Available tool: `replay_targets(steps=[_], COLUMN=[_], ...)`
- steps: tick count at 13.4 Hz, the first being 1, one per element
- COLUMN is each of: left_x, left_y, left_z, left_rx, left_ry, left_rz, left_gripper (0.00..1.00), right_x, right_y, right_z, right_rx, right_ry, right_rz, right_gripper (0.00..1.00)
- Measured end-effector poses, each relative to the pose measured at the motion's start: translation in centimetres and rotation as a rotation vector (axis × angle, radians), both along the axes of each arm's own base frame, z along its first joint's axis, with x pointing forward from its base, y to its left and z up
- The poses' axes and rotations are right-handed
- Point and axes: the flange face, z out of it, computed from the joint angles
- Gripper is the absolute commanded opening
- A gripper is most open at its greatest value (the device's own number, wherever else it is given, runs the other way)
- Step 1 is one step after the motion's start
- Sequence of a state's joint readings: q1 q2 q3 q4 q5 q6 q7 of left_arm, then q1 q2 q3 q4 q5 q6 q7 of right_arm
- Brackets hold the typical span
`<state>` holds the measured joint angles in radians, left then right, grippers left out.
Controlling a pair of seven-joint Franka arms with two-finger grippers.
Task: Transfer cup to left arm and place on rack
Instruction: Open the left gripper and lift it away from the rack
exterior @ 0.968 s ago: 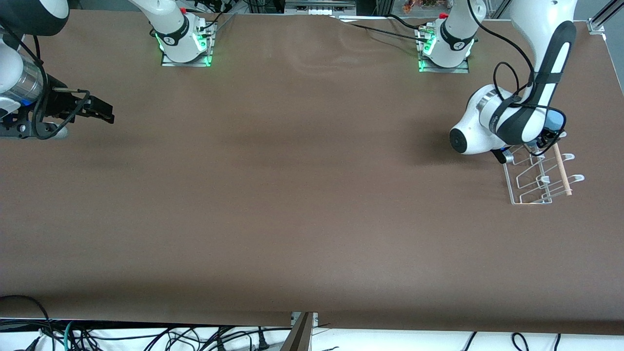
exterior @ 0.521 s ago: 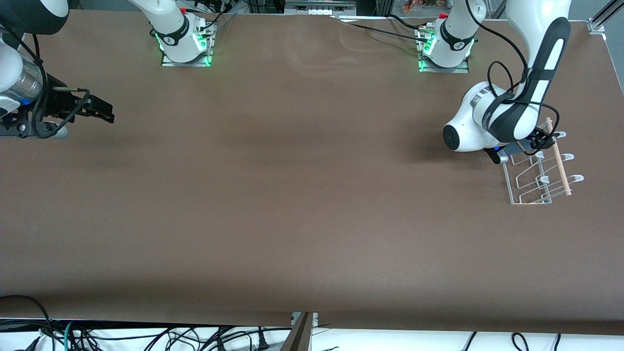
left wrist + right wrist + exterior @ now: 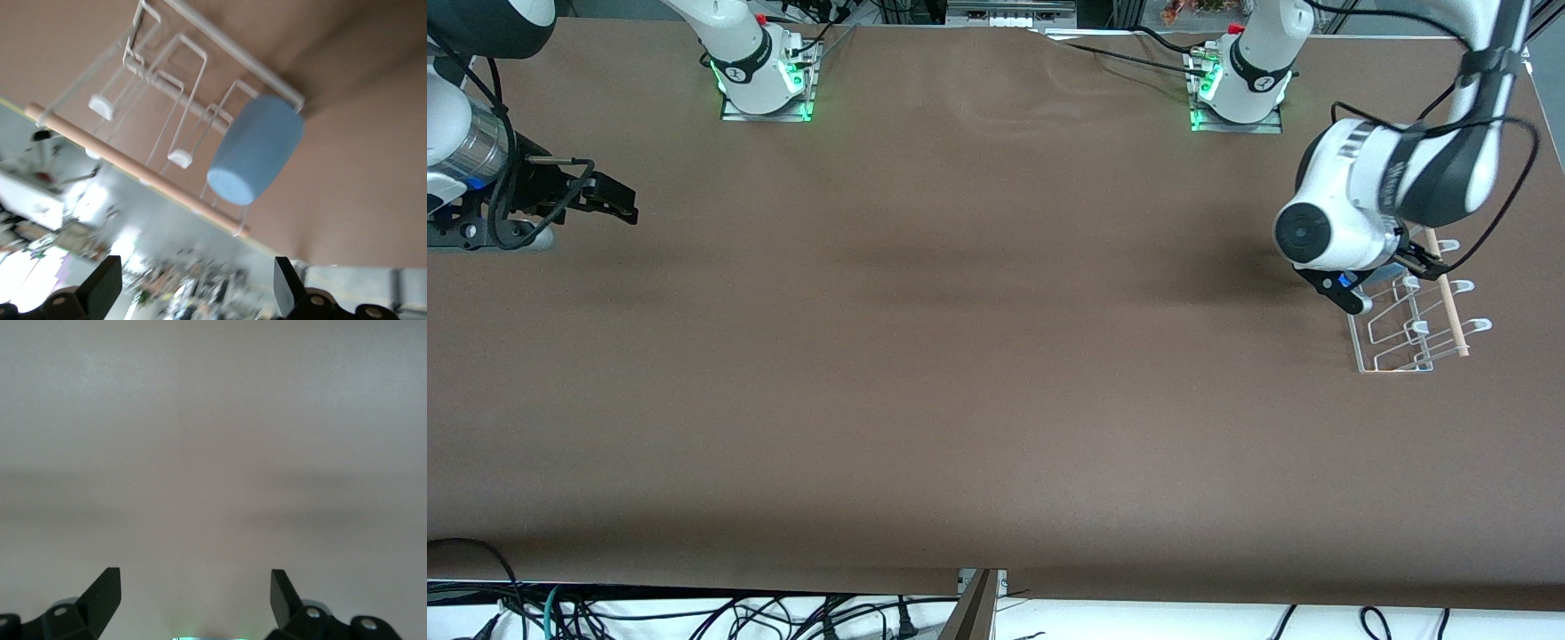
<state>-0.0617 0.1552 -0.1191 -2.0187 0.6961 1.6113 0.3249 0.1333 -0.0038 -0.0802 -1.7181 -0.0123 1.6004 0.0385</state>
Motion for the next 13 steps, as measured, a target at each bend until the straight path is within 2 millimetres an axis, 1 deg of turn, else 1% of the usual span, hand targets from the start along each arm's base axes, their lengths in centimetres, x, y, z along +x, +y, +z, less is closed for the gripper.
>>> replay_targets(steps=[4,6,8,9,10,11,13], left_x=[3.2,4.3,5.3,5.6,5.9,6.1,6.8], left_y=[-3.6,-5.4,-6.5,-6.7,-6.8,-6.7,-5.9], left_z=[7.7,11.1,14.6,15.8,16.4,16.5,16.8], left_rx=[-0.339,-0.506,-0.603,-0.62,-0.629,-0.628,-0.6], left_ry=[-0.154,-0.207,-0.267,-0.29,-0.307,-0.33,-0.449], left_rz=[0.167,0.226,0.239,0.238,0.249,0.3,0.487], left_gripper=[1.0,1.0,1.0,1.0,1.0,1.0,1.0], right_x=[0.0,0.0,0.0,0.0,0.0,0.0,0.0], right_y=[0.0,0.0,0.0,0.0,0.0,0.0,0.0], right_z=[0.0,0.0,0.0,0.0,0.0,0.0,0.0], right_rx=[0.0,0.0,0.0,0.0,0.0,0.0,0.0], right_ry=[0.0,-0.001,-0.001,-0.001,-0.001,-0.001,-0.001], right_rz=[0.0,0.0,0.0,0.0,0.0,0.0,0.0], right_gripper=[0.99,0.99,0.99,0.99,0.99,0.99,0.99])
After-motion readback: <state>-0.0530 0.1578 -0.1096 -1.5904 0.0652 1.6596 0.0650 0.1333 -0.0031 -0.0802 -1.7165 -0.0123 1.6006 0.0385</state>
